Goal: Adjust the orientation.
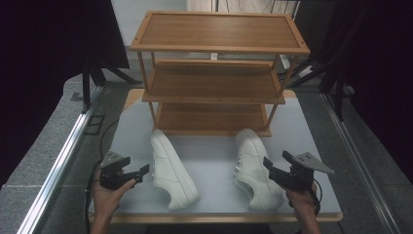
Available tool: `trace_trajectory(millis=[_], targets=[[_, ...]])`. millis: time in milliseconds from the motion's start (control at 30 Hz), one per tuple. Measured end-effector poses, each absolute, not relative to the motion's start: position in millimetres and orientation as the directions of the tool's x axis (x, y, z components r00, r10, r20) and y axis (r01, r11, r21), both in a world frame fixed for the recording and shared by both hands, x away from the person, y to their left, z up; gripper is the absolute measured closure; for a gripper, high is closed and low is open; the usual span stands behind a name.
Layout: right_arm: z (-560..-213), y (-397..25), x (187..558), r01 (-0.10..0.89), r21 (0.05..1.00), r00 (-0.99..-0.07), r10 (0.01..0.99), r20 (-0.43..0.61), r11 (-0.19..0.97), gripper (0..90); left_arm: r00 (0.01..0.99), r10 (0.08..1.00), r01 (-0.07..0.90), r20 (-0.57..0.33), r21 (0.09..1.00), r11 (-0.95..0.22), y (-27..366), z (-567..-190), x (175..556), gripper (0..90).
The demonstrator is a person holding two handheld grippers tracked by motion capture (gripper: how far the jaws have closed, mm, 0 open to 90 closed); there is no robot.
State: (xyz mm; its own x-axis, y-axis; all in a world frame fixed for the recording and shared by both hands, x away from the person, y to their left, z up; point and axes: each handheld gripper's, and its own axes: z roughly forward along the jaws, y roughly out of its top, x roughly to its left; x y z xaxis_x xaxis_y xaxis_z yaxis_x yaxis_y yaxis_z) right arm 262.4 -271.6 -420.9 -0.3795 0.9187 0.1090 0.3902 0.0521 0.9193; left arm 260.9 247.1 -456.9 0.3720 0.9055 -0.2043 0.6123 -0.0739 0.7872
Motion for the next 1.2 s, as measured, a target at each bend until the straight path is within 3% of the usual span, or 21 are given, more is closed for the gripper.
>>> trace_trajectory(millis=[500,767,933,1200], targets=[[-421.1,-292.2,262.8,0.401,0.915,-0.325,0.929,0.178,-0.035,29.3,0.372,0.902,0.599,-0.221,0.799,-0.051,245.0,-450.9,246.6,28.3],[-422.6,-283.3,264.0,0.409,0.912,-0.363,0.915,0.175,-0.012,29.4,0.369,0.888,0.591,-0.273,0.807,0.002,260.4,-445.6,232.8,43.3],[-423.4,-284.6,263.9,0.414,0.910,-0.366,0.912,0.183,-0.017,29.8,0.382,0.881,0.602,-0.279,0.798,-0.008,258.0,-445.6,223.8,57.6],[-423.5,-290.9,261.8,0.429,0.902,-0.351,0.913,0.209,-0.041,30.1,0.424,0.856,0.616,-0.295,0.787,-0.034,252.3,-440.9,208.8,68.3]])
